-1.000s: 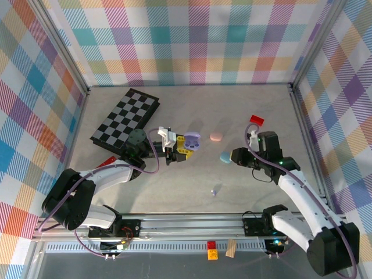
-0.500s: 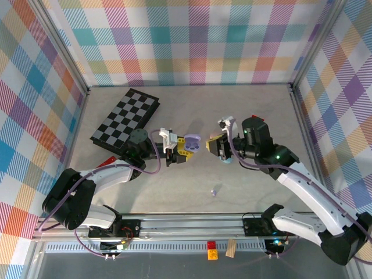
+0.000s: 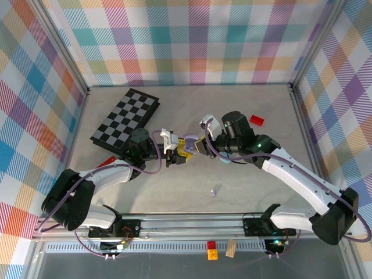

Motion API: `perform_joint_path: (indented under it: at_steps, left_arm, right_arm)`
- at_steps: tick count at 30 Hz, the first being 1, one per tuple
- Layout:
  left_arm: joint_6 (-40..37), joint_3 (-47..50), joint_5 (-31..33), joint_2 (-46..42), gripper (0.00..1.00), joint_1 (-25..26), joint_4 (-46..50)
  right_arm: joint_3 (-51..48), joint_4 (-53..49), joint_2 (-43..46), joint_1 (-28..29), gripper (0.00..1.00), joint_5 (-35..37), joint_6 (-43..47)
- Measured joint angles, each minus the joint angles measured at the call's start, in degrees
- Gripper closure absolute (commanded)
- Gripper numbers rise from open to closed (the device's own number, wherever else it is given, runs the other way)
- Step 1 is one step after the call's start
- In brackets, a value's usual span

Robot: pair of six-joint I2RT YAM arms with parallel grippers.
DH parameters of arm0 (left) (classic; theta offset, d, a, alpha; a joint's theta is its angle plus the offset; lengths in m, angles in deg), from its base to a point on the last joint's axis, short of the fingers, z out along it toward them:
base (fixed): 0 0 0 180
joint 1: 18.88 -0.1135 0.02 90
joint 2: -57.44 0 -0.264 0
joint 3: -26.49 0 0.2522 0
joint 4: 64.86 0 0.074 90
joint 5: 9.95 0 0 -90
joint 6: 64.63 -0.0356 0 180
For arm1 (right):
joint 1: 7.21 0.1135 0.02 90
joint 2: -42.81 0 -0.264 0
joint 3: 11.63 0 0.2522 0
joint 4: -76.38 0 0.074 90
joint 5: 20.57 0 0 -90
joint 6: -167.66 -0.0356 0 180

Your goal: Insert wireless bluetooth earbuds into charging case

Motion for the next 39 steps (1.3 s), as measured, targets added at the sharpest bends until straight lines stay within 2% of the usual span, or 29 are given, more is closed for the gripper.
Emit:
perform_joint_path:
  at_steps: [15, 18, 27, 32, 39]
  left_arm:
    - [-0.22, -0.11, 0.24, -0.2, 0.65, 0.0, 0.35]
    - [0.07, -0.11, 0.31, -0.2, 0.65, 0.0, 0.35]
    - [1.09, -0.11, 0.39, -0.2, 0.65, 0.0, -0.39]
    - [1.55, -0.11, 0.35, -0.2, 0.65, 0.0, -1.46]
    - [2.4, -0.11, 0.39, -0.22, 0.65, 0.0, -2.89]
  right_arm:
    - [0.0, -1.25, -1.33, 0.0, 0.8, -1.44, 1.2]
    - [0.0, -1.27, -1.53, 0.0, 0.7, -1.55, 1.22]
    - [-1.16, -0.48, 1.29, -0.44, 0.56, -1.57, -0.2]
    - [-8.26, 3.76, 10.73, -6.08, 0.53, -5.46, -4.94]
    - [-24.09, 7.56, 22.88, -16.94, 0.54, -8.24, -17.16]
